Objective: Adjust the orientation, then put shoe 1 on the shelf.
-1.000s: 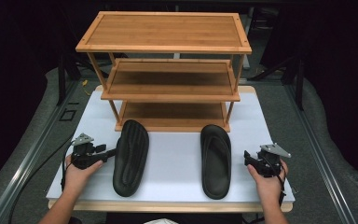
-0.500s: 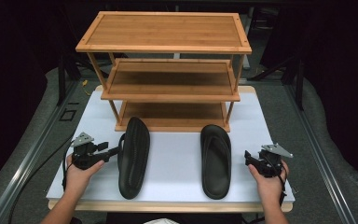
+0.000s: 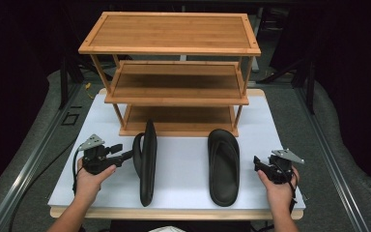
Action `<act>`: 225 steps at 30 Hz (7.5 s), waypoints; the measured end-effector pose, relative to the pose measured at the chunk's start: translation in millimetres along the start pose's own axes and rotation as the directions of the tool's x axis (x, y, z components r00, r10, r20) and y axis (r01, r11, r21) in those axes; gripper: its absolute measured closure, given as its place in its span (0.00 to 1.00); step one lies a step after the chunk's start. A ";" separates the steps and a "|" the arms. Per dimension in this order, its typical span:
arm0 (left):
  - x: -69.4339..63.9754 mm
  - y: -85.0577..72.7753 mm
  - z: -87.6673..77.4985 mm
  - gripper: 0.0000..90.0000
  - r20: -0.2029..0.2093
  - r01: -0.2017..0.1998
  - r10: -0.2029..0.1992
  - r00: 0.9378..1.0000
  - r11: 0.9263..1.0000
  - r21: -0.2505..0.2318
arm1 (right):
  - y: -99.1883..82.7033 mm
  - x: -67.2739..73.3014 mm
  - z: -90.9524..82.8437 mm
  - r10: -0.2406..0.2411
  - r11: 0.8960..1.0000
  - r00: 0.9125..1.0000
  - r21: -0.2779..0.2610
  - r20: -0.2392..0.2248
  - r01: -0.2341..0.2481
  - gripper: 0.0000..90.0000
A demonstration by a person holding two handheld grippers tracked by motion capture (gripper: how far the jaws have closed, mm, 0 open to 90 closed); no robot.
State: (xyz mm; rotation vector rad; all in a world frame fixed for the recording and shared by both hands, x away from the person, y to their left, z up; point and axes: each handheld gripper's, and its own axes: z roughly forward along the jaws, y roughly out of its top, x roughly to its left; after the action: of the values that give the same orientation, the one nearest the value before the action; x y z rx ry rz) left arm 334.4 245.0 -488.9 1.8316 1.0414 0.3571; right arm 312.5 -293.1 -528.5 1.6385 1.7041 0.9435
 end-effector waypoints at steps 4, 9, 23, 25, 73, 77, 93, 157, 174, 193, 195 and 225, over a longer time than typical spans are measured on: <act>-12.8 2.6 13.6 0.46 0.014 -0.034 0.034 0.999 0.999 0.027 | 0.0 -0.1 0.0 0.001 1.000 1.000 0.000 0.000 -0.001 0.38; -21.0 6.1 27.5 0.46 0.010 -0.023 0.023 1.000 0.999 0.037 | -0.4 -1.4 0.3 0.013 1.000 1.000 0.000 0.000 -0.013 0.38; -56.2 7.4 62.2 0.51 0.101 -0.047 0.041 0.994 0.997 0.056 | -0.8 -0.5 -0.4 0.021 1.000 1.000 -0.001 -0.001 -0.021 0.38; -60.0 5.8 66.2 0.51 0.101 -0.071 0.064 0.993 0.995 0.065 | -0.8 -0.4 -0.4 0.021 1.000 1.000 -0.001 0.001 -0.021 0.38; -56.4 -10.9 66.3 0.79 0.103 -0.060 0.049 0.994 0.993 0.106 | -0.6 61.4 2.4 -0.116 0.992 0.949 0.004 -0.295 0.123 0.71; -53.8 -12.9 60.1 0.80 0.071 -0.057 0.051 0.996 0.993 0.099 | -0.1 65.7 3.2 -0.120 0.992 0.941 0.001 -0.315 0.127 0.74; -45.9 -27.4 37.8 0.73 -0.011 -0.052 0.054 0.999 0.993 0.105 | -1.0 76.5 -2.3 -0.147 0.988 0.919 -0.021 -0.366 0.150 0.63; -11.7 22.3 -47.8 0.93 -0.071 0.026 -0.038 0.997 0.985 -0.173 | -1.8 75.1 -0.1 -0.103 0.993 0.916 0.020 -0.387 0.120 0.64; -10.7 48.7 -71.5 0.93 -0.057 0.027 -0.041 0.998 0.975 -0.222 | -0.8 73.9 0.0 -0.088 0.994 0.910 0.025 -0.404 0.107 0.60; 4.5 85.6 -72.3 0.93 -0.118 0.038 -0.076 0.990 0.955 -0.293 | -0.9 73.1 0.5 -0.087 0.994 0.911 0.024 -0.403 0.105 0.60; 8.0 90.6 -69.3 0.93 -0.127 0.045 -0.087 0.988 0.952 -0.304 | -1.1 73.3 0.8 -0.083 0.995 0.912 0.019 -0.402 0.099 0.60; 24.5 174.1 19.0 0.92 -0.296 0.086 -0.200 0.934 0.931 -0.355 | -0.9 70.0 -0.9 -0.075 0.996 0.908 0.013 -0.413 0.089 0.60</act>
State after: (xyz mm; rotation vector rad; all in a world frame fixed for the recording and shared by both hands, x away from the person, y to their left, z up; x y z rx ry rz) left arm 448.1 223.0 -355.4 1.4047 1.2485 0.7238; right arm 306.4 -223.5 -524.5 1.4422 2.0549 1.2968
